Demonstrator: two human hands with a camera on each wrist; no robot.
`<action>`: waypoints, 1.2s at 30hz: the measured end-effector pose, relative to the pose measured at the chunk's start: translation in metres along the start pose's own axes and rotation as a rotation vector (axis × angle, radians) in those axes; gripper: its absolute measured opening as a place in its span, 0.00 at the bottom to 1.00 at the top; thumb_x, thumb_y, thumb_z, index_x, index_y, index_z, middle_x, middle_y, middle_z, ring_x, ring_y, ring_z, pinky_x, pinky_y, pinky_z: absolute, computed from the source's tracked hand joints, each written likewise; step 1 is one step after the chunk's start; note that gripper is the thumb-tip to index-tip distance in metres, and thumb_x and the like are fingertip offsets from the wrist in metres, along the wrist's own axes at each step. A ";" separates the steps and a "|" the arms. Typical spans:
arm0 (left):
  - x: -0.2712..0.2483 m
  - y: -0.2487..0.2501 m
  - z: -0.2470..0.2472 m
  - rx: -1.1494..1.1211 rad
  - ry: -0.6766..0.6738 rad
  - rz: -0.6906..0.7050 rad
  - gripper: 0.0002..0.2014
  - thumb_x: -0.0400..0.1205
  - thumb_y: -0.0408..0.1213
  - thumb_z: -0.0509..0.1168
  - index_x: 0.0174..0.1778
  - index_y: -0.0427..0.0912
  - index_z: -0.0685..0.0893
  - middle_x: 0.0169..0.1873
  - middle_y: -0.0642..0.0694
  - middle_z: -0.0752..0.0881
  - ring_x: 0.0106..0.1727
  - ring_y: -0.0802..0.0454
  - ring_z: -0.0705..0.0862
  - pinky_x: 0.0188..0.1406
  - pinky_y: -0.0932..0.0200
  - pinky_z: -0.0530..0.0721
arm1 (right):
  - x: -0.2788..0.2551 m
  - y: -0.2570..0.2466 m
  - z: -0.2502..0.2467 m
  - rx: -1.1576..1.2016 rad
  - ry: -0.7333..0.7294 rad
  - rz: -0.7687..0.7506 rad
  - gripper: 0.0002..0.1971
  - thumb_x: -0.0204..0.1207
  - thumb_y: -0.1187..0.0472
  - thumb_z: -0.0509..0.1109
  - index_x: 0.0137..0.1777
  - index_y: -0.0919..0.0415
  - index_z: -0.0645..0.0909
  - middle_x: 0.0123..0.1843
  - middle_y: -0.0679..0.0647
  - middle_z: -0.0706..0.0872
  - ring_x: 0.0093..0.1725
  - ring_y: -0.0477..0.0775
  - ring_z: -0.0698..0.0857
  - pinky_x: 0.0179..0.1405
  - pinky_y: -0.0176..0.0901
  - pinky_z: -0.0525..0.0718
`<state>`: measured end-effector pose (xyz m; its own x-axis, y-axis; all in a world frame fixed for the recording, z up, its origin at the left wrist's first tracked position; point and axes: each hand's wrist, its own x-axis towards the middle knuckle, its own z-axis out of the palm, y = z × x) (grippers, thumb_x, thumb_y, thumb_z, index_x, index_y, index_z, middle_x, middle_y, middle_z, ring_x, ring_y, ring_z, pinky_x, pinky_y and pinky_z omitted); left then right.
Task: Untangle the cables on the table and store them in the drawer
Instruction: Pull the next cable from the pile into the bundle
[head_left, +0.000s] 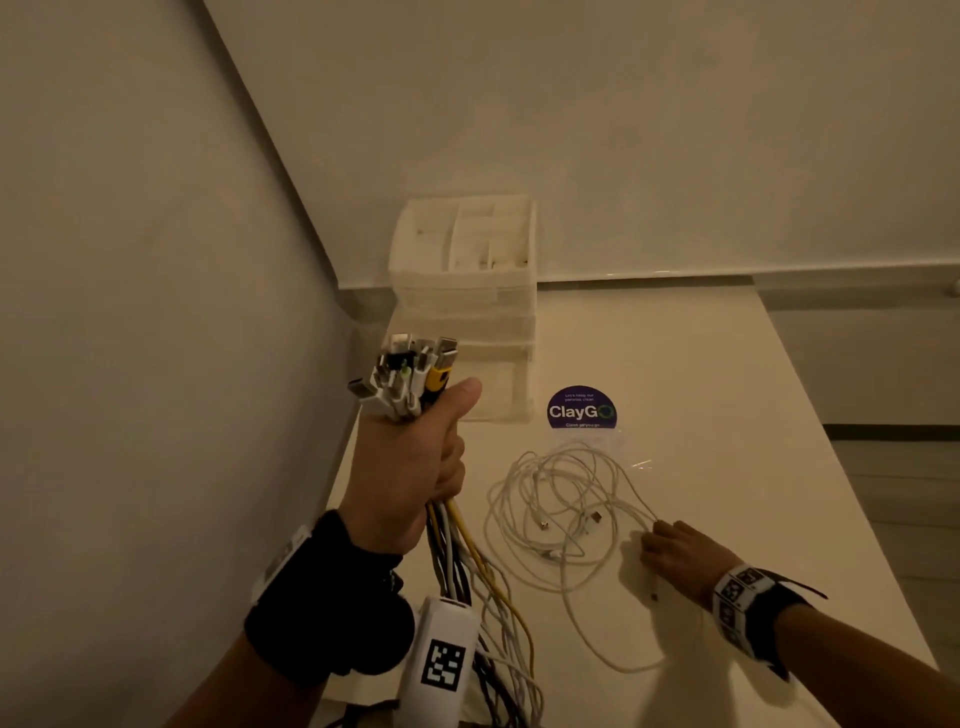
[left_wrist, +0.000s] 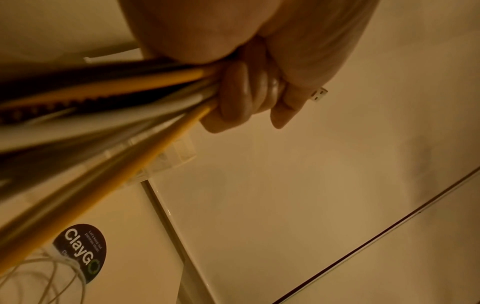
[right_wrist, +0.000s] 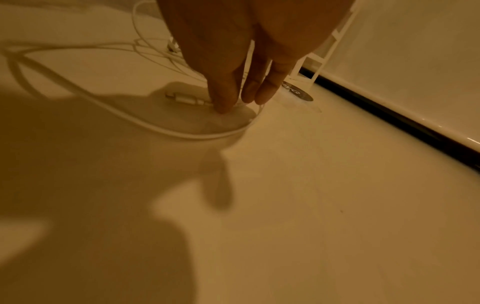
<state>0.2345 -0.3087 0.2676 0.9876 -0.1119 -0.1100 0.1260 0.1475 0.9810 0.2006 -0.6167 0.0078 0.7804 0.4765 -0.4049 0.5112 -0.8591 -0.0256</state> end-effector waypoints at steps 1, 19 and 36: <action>0.000 -0.001 -0.001 0.002 -0.006 -0.001 0.27 0.81 0.36 0.68 0.27 0.46 0.54 0.16 0.50 0.56 0.16 0.54 0.51 0.18 0.63 0.52 | 0.001 -0.003 -0.003 0.000 0.019 -0.005 0.22 0.32 0.56 0.89 0.28 0.49 0.85 0.33 0.45 0.85 0.31 0.49 0.84 0.24 0.38 0.82; 0.020 0.000 0.012 -0.183 -0.225 0.043 0.21 0.68 0.38 0.78 0.31 0.43 0.68 0.22 0.47 0.58 0.19 0.53 0.55 0.18 0.65 0.60 | -0.027 -0.135 -0.279 1.573 1.154 0.084 0.04 0.80 0.63 0.65 0.47 0.63 0.80 0.35 0.54 0.82 0.28 0.51 0.76 0.28 0.44 0.78; 0.017 0.003 -0.010 -0.152 -0.122 0.090 0.17 0.80 0.52 0.63 0.28 0.49 0.76 0.25 0.43 0.70 0.22 0.52 0.65 0.21 0.62 0.65 | -0.022 -0.191 -0.261 1.218 0.933 0.203 0.06 0.78 0.58 0.71 0.47 0.52 0.76 0.36 0.50 0.85 0.27 0.45 0.82 0.27 0.37 0.79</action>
<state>0.2526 -0.3000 0.2666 0.9780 -0.2084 0.0066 0.0591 0.3077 0.9496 0.1799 -0.4144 0.2599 0.9748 -0.1174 0.1896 0.1421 -0.3281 -0.9339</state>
